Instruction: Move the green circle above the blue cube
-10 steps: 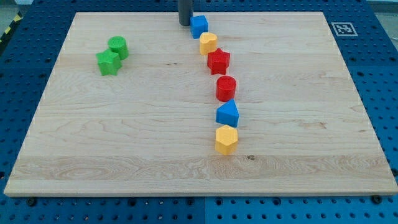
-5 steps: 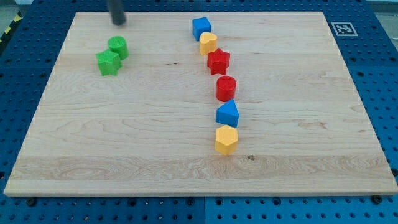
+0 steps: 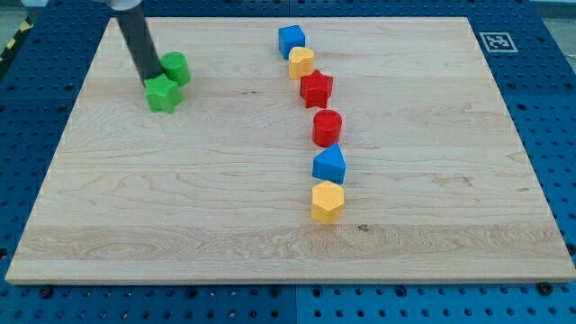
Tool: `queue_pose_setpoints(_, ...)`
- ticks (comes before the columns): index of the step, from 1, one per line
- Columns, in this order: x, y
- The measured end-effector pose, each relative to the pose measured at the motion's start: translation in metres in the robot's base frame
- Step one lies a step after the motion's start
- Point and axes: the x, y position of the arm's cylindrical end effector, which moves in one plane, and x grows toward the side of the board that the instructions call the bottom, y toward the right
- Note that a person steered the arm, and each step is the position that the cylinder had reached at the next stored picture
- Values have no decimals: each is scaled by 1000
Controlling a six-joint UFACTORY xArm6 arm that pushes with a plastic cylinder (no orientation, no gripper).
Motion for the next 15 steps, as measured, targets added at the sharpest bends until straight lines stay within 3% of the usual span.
queue_pose_setpoints(2,-11,21)
queue_pose_setpoints(12,-147,43)
queue_pose_setpoints(15,-118,32)
